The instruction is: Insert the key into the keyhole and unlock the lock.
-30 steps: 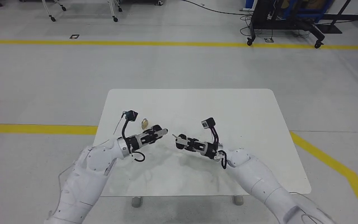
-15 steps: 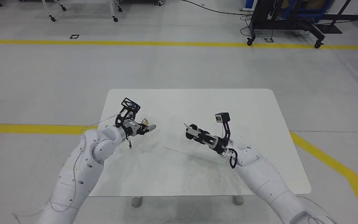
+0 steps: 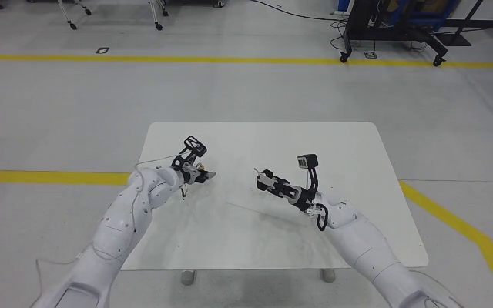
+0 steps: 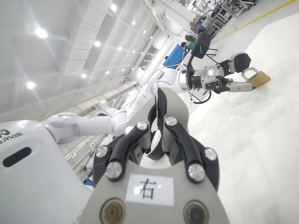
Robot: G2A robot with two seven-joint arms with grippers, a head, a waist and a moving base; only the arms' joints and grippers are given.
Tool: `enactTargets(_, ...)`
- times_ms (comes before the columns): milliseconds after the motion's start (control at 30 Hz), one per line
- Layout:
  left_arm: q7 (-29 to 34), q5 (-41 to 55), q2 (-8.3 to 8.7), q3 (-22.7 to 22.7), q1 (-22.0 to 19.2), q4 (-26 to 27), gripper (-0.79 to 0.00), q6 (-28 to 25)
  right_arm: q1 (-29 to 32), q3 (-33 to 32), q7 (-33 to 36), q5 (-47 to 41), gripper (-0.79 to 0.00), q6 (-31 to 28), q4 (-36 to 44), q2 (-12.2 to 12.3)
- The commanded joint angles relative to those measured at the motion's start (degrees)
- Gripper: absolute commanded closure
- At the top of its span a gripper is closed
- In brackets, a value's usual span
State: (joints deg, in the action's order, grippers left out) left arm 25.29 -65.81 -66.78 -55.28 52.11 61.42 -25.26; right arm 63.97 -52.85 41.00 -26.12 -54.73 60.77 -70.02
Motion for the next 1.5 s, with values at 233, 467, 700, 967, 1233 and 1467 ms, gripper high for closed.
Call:
enactTargets(233,0.2,-2.3,-0.07,-0.3,-0.9,-1.4,-0.271,1.2,0.0,0.0,0.0,0.0,0.000,0.0,0.0,0.0)
enactTargets(467,0.5,-3.2,-0.38,0.2,-1.3,-2.9,-0.240,0.9,0.0,0.0,0.0,0.0,0.000,0.0,0.0,0.0)
enactTargets(700,-1.8,-5.2,-0.35,0.1,-1.2,-3.8,0.000,0.5,0.0,0.0,0.0,0.0,0.000,0.0,0.0,0.0)
enactTargets(967,-1.3,-4.6,0.57,-2.5,0.4,-1.8,0.000,-2.0,0.0,0.0,0.0,0.0,0.000,0.0,0.0,0.0)
enactTargets(1233,1.5,11.0,1.14,-8.1,3.1,1.5,0.000,-6.1,0.0,0.0,0.0,0.0,0.000,0.0,0.0,0.0)
enactTargets(1467,9.3,49.6,1.29,-15.9,9.5,8.5,0.000,-4.4,0.0,0.0,0.0,0.0,0.000,0.0,0.0,0.0)
